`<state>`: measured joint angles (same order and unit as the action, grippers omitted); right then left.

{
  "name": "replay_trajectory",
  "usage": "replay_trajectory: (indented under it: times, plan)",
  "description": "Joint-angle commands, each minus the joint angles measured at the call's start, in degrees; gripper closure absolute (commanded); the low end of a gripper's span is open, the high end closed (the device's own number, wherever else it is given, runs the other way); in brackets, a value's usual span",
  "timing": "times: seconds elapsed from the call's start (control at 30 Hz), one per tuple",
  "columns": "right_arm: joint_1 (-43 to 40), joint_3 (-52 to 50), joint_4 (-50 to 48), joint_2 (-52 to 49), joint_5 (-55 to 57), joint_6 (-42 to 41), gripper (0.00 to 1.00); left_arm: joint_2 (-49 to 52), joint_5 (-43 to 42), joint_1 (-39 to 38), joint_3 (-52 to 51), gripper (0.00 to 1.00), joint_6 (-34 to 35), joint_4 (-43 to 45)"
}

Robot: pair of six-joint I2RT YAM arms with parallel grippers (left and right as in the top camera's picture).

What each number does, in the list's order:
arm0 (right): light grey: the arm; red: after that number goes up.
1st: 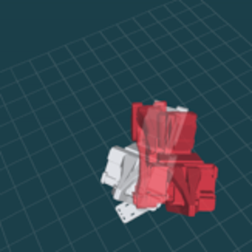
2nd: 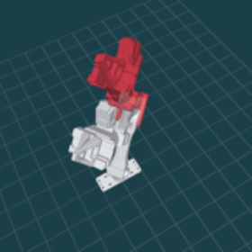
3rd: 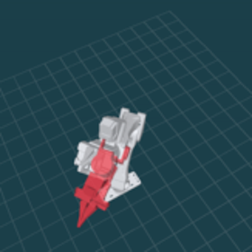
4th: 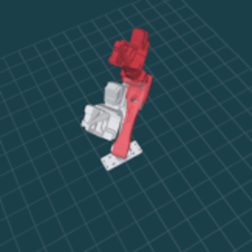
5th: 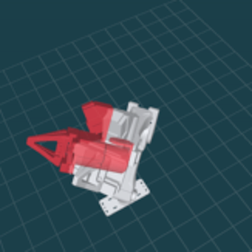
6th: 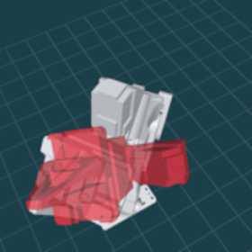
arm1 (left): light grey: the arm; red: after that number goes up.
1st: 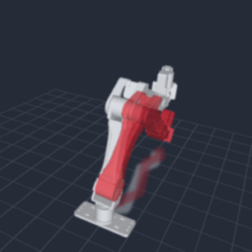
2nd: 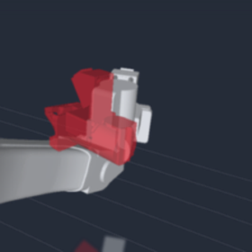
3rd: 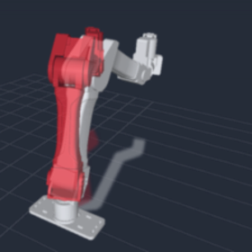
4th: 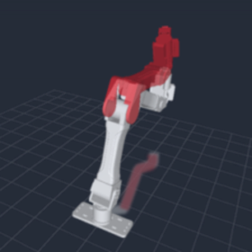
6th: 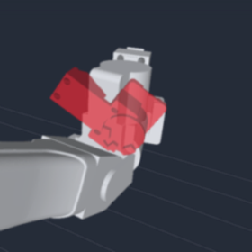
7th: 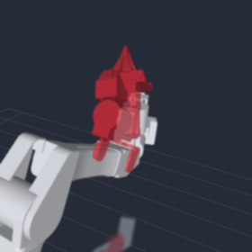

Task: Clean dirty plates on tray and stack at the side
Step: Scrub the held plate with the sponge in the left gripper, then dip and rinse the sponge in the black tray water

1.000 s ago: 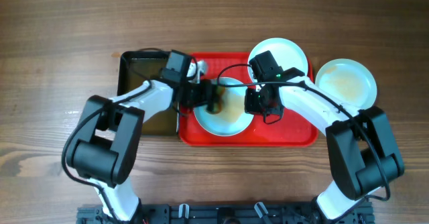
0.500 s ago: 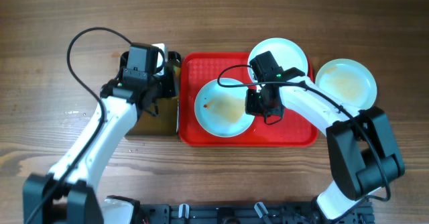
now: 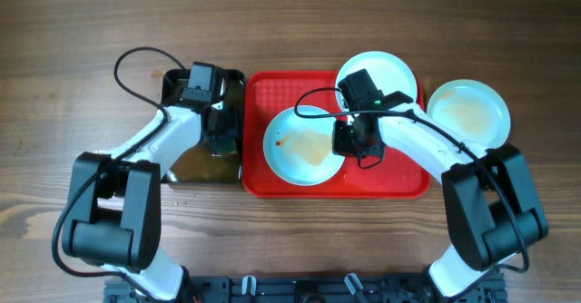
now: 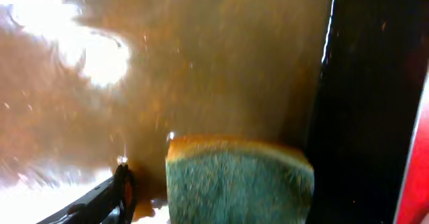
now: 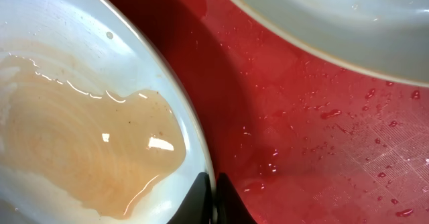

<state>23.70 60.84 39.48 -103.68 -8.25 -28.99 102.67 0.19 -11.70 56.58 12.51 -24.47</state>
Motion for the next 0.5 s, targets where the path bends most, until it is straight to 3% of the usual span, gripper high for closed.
replay_trajectory:
  times: [0.0, 0.1, 0.17, 0.2, 0.3, 0.33, 0.37, 0.4, 0.47]
  plan:
    - [0.07, -0.42, 0.31, 1.25, 1.86, 0.98, 0.96, 1.60, -0.85, 0.35, -0.33, 0.32, -0.11, 1.18]
    - [0.07, -0.42, 0.31, 1.25, 1.86, 0.96, 0.96, 1.70, -4.74, 0.28, -0.33, 0.46, -0.13, 1.31]
    - [0.07, -0.42, 0.39, 1.25, 1.84, 0.98, 0.96, 1.70, -5.33, 0.20, -0.33, 0.68, -0.13, 1.31]
    - [0.07, -0.42, 0.42, 1.25, 1.84, 0.98, 0.96, 1.70, -5.33, 0.22, -0.33, 0.95, -0.13, 1.29]
    - [0.07, -0.42, 0.46, 1.25, 1.84, 0.98, 0.96, 1.70, -5.16, 0.22, -0.33, 0.96, -0.15, 1.40]
    - [0.07, -0.42, 0.46, 1.25, 1.86, 0.98, 0.95, 1.68, -4.11, 0.37, -0.33, 0.84, -0.13, 1.38]
    - [0.07, -0.42, 0.46, 1.25, 1.86, 1.07, 0.96, 1.68, -3.34, 0.42, -0.33, 0.62, -0.13, 0.72]
    - [0.07, -0.42, 0.46, 1.25, 1.84, 1.51, 0.96, 1.68, -3.39, 0.37, -0.33, 0.53, -0.09, -1.40]
    - [0.07, -0.42, 0.44, 1.25, 1.86, 1.86, 0.96, 1.68, -4.46, 0.09, -0.33, 0.52, -0.09, -6.64]
